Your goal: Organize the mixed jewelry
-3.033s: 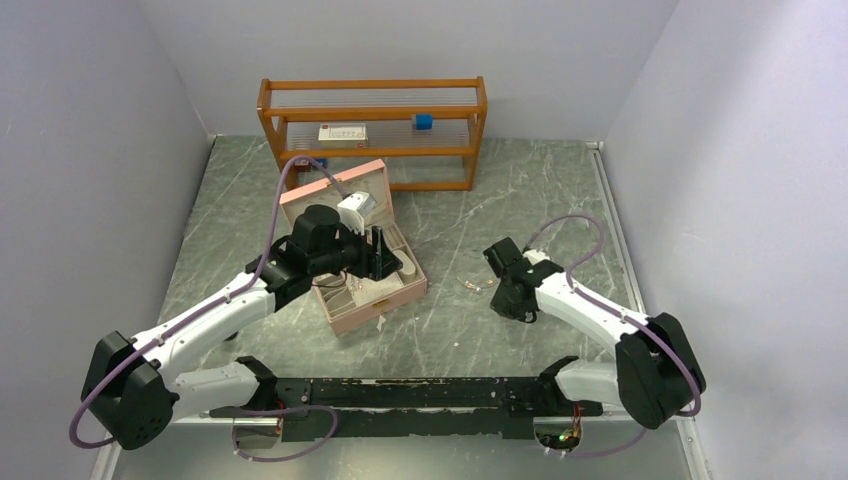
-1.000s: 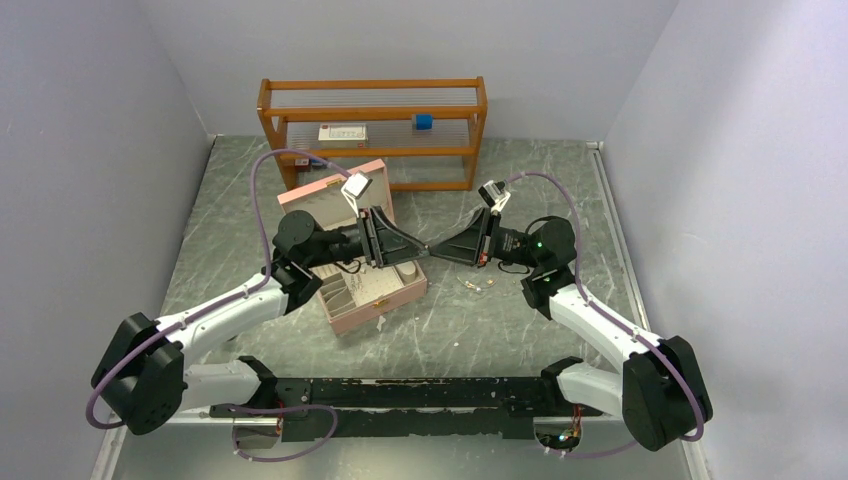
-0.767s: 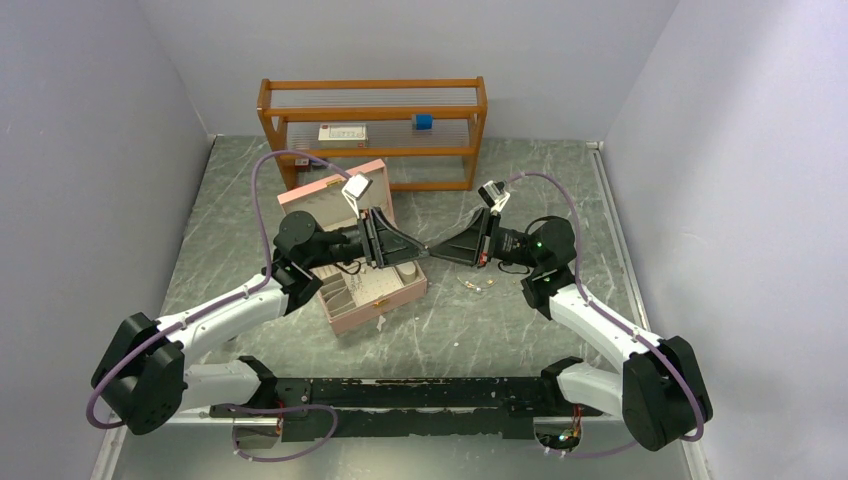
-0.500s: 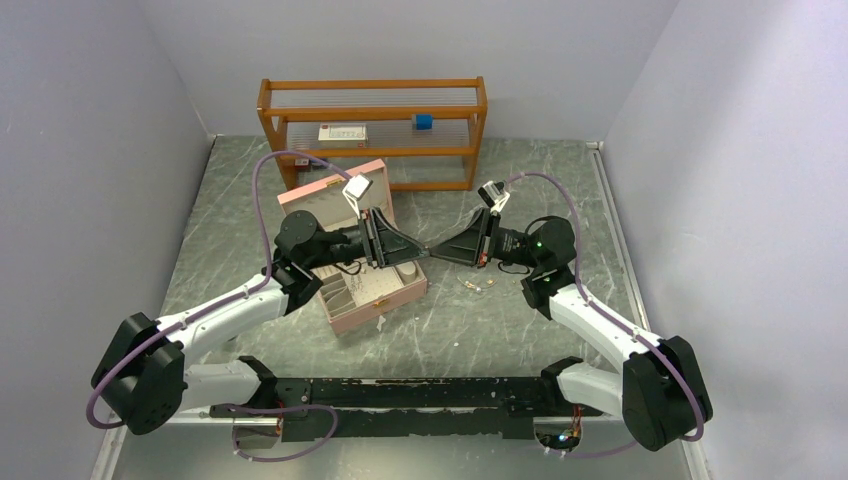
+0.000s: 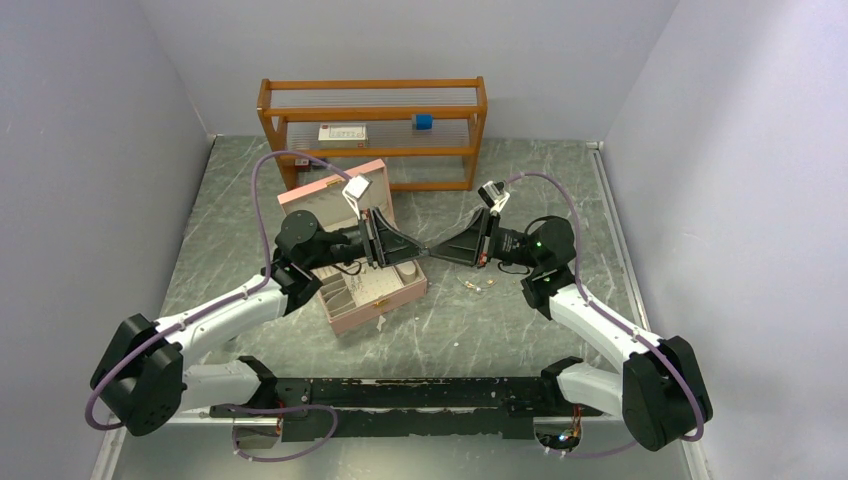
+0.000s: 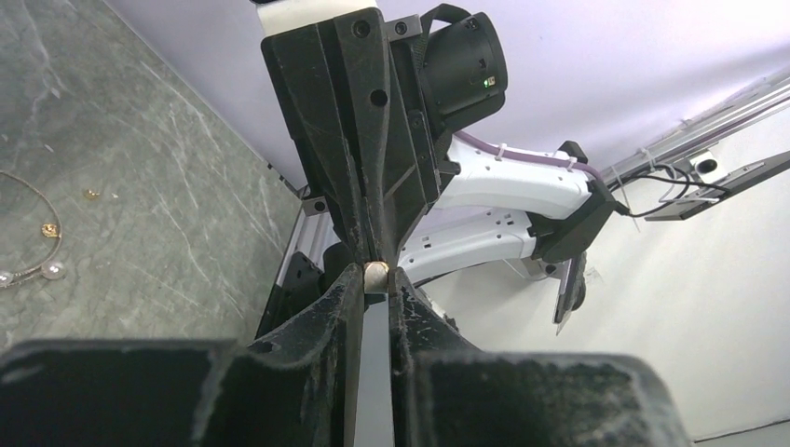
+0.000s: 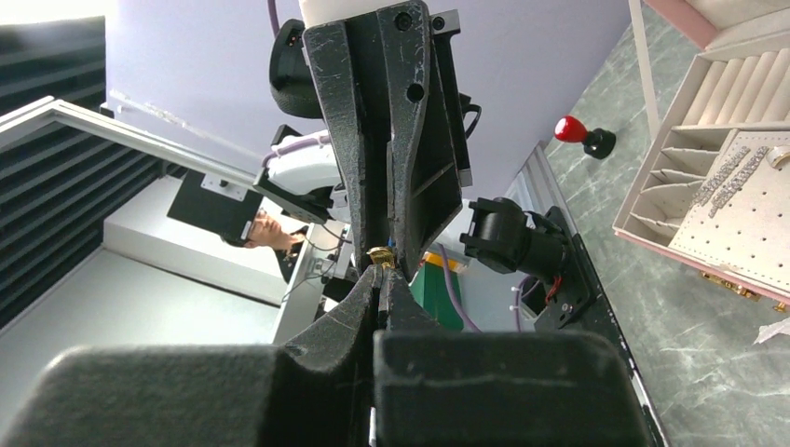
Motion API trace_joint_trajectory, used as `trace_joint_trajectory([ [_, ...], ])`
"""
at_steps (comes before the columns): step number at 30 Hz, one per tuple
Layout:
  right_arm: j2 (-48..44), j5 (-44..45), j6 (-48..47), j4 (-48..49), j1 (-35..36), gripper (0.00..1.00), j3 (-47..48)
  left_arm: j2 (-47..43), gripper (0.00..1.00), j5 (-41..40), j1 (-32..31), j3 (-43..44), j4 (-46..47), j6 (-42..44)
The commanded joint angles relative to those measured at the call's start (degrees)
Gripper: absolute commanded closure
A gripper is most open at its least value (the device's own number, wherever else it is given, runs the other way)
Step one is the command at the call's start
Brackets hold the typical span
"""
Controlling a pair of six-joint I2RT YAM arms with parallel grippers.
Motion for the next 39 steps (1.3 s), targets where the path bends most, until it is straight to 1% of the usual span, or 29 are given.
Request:
trace_joint_trajectory([
  [1, 0.1, 0.1, -3.0, -1.8, -0.3, 1.00, -0.2, -2.1, 0.83, -1.8, -0.5, 1.4, -0.1, 3.1],
  [2, -0.3, 0.5, -3.8, -2.7, -0.3, 1.00, -0.1, -2.3, 0.83, -2.4, -0.5, 1.4, -0.8, 3.6],
  [3, -0.6, 1.2, -4.9, -4.6, -0.3, 0.95, 0.1, -2.4, 0.83, -2.8, -0.5, 1.4, -1.5, 4.0],
  [6, -1.9, 2.9, -8.6, -11.2, -0.3, 0.64, 0.9, -3.2, 0.84, -3.9, -0.5, 2.3, -6.4, 7.1],
  [8, -2.8, 4.1, -10.8, -15.0, -0.4, 0.50, 1.0, -3.8, 0.84, -5.2, -0.4, 3.9, -12.8, 11.0],
  [9, -3.2, 4.9, -11.8, -16.9, -0.4, 0.46, 0.9, -4.2, 0.84, -6.2, -0.4, 5.0, -16.7, 13.1],
  [11, -4.2, 7.0, -13.3, -19.7, -0.5, 0.41, 0.2, -4.9, 0.84, -8.6, -0.4, 7.9, -25.1, 17.8],
  [14, -5.6, 11.6, -15.3, -23.7, -0.5, 0.39, -1.6, -4.5, 0.84, -11.6, -0.4, 12.9, -38.7, 24.8],
  [17, -6.8, 15.5, -15.2, -23.1, -0.5, 0.38, -5.4, -3.9, 0.85, -15.3, -0.4, 16.8, -50.0, 30.3],
  [19, -7.2, 18.4, -17.4, -26.1, -0.1, 0.38, -7.1, -3.1, 0.84, -18.0, -0.4, 19.7, -58.0, 34.2],
  [21, -7.2, 21.6, -19.6, -28.3, 0.8, 0.37, -9.3, -1.9, 0.85, -18.8, -0.4, 23.3, -64.9, 41.4],
  [23, -6.6, 24.8, -20.5, -29.2, 2.7, 0.37, -12.1, -0.4, 0.85, -21.7, -0.5, 28.2, -72.7, 47.3],
  [25, -5.1, 28.6, -20.3, -28.3, 6.0, 0.37, -13.9, 1.6, 0.85, -25.5, -0.7, 32.0, -79.7, 51.1],
  [26, -4.0, 30.7, -20.4, -27.5, 8.8, 0.37, -14.6, 2.8, 0.85, -26.9, -0.7, 33.3, -82.2, 52.2],
  [28, -1.2, 36.7, -20.7, -27.9, 13.5, 0.37, -14.8, 4.6, 0.85, -29.2, -1.0, 34.9, -84.7, 53.4],
  [30, 2.8, 41.5, -20.4, -27.4, 16.7, 0.39, -14.8, 7.2, 0.85, -31.8, -1.2, 36.6, -86.9, 53.8],
  [34, 10.0, 46.5, -19.4, -24.2, 20.7, 0.42, -14.7, 13.1, 0.85, -39.4, -1.6, 40.7, -92.8, 54.4],
  [36, 12.3, 48.8, -19.8, -23.1, 22.7, 0.43, -14.0, 15.2, 0.84, -39.7, -1.6, 41.9, -93.6, 54.6],
  [39, 14.1, 51.9, -21.0, -24.6, 24.9, 0.44, -12.2, 17.9, 0.83, -39.7, -1.7, 42.5, -93.0, 54.6],
])
